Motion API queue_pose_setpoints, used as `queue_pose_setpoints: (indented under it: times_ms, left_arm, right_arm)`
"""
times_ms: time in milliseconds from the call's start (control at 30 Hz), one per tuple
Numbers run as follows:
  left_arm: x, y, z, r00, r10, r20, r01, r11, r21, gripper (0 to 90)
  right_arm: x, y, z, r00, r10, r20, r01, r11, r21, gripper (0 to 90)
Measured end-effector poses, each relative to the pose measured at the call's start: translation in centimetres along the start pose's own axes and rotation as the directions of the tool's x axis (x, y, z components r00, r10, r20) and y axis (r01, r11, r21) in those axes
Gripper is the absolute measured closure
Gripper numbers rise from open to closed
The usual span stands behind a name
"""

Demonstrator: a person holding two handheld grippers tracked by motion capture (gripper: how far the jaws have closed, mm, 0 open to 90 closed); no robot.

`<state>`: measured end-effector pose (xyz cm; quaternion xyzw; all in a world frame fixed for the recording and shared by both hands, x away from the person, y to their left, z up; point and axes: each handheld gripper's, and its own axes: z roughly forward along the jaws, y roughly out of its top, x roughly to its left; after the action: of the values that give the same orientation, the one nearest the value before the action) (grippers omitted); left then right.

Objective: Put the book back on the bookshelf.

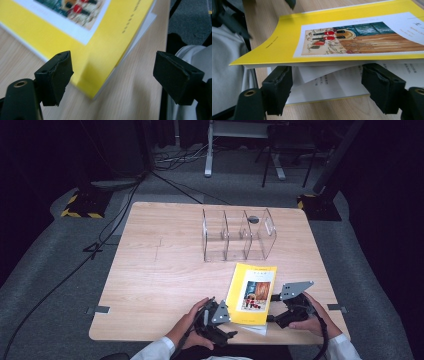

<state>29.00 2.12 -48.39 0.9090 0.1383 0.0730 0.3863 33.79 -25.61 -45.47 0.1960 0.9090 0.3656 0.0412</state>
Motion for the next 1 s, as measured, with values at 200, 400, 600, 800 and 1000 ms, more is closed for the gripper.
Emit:
queue_pose_setpoints:
  times_ms: [200,400,600,800,1000]
  left_arm:
    - [-1.0,1.4,2.3,0.9986,0.02,-0.049,-0.019,0.9998,0.011,16.0]
    - [-1.7,2.3,3.2,0.9913,0.034,-0.127,-0.034,0.9994,0.003,16.9]
    - [-1.8,2.4,3.1,0.977,0.045,-0.209,-0.05,0.9986,-0.017,34.9]
    - [-1.7,2.3,1.7,0.9771,0.091,-0.193,-0.1,0.9943,-0.038,57.5]
    - [-2.0,2.4,1.3,0.9737,0.142,-0.178,-0.147,0.989,-0.016,72.0]
  right_arm:
    - [0.0,0.3,-0.2,0.9998,0.022,-0.002,-0.022,0.999,-0.03,25.6]
    - [0.3,0.8,-0.4,0.9996,0.025,-0.01,-0.025,0.998,-0.052,25.6]
    - [0.6,1.2,-0.5,0.9996,0.029,-0.001,-0.029,0.998,-0.063,25.6]
    - [0.3,0.8,-1.2,0.9986,0.049,-0.019,-0.05,0.995,-0.084,24.7]
    - [0.2,0.3,-2.8,0.9988,0.048,-0.015,-0.049,0.991,-0.122,24.5]
